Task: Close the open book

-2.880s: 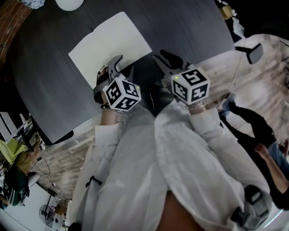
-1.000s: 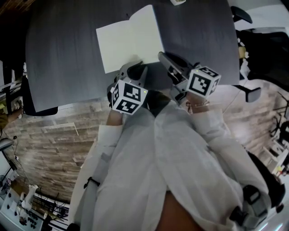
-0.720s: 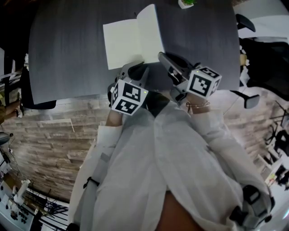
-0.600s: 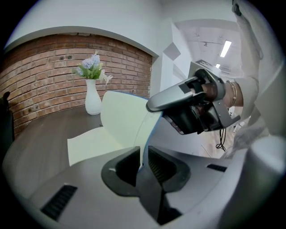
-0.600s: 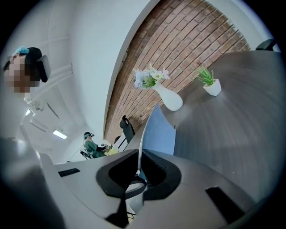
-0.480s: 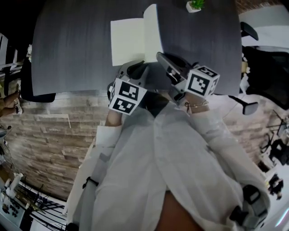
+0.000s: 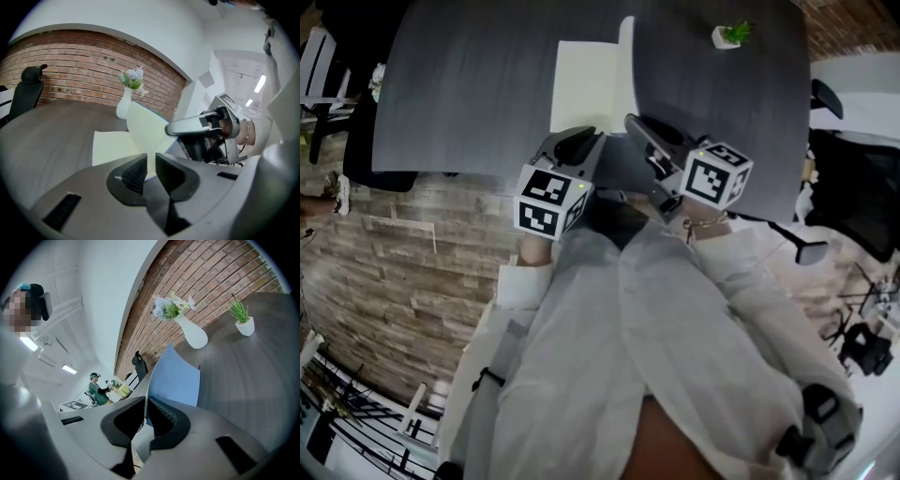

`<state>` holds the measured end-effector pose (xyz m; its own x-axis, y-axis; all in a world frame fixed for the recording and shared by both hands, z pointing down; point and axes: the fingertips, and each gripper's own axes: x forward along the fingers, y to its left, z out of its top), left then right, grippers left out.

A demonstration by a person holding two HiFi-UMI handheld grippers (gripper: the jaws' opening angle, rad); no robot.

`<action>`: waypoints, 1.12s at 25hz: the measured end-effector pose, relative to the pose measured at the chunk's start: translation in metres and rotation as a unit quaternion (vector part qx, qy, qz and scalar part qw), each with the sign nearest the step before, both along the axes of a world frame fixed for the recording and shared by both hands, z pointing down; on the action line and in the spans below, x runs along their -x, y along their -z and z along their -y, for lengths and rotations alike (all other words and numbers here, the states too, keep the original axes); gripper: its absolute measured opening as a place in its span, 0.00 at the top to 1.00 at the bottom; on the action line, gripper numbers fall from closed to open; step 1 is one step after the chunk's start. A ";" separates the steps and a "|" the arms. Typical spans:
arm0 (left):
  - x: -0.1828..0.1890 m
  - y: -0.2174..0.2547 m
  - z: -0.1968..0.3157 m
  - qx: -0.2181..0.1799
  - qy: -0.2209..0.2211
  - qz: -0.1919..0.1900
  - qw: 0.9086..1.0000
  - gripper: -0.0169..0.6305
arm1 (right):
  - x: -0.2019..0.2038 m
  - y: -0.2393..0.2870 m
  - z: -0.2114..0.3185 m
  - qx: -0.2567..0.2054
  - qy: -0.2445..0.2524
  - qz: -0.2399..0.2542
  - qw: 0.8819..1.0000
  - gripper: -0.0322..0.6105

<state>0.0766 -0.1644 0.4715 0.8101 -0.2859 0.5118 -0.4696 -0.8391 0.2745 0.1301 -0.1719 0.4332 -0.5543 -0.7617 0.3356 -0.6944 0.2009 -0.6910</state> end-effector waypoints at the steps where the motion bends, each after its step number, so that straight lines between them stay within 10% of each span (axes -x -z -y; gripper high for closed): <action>1: 0.004 0.001 0.002 0.005 0.010 -0.005 1.000 0.89 | 0.002 0.000 0.001 -0.001 0.004 -0.004 1.000 0.91; 28: 0.079 -0.029 0.025 0.092 0.139 -0.031 0.986 0.95 | 0.060 -0.037 0.030 0.020 0.099 -0.077 0.992 0.91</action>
<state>-0.0019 -0.1893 0.5007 0.7453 -0.4086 0.5269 -0.6516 -0.6138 0.4458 0.0704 -0.2015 0.4699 -0.6308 -0.6273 0.4567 -0.7427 0.3177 -0.5895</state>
